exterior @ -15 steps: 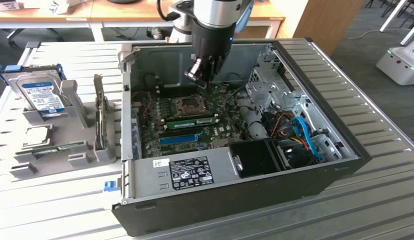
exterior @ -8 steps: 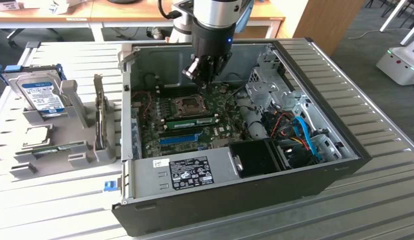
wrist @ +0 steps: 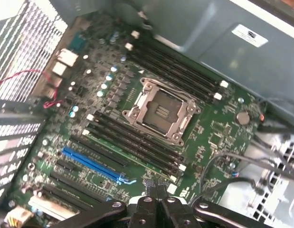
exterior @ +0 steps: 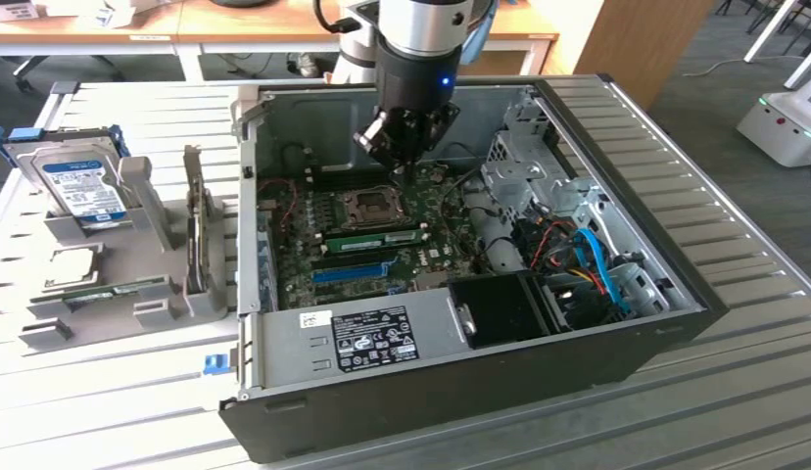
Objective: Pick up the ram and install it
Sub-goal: 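Press down the ram until it locks into place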
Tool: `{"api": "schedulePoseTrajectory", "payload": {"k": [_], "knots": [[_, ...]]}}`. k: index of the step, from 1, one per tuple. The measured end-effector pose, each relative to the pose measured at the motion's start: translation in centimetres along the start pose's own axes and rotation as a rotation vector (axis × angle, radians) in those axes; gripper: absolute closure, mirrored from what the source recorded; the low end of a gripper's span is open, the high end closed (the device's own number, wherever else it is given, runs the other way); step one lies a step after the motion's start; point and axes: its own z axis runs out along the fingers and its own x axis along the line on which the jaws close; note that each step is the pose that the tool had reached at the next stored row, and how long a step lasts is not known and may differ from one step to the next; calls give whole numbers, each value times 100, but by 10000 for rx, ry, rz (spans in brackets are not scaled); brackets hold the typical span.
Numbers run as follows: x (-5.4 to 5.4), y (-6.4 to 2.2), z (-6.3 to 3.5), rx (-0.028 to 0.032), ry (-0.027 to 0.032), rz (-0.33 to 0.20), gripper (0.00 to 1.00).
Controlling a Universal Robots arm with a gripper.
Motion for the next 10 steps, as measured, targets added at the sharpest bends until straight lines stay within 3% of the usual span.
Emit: {"api": "schedulePoseTrajectory", "payload": {"k": [10], "knots": [[0, 0, 10, 81, -63, 1777, 89]]}}
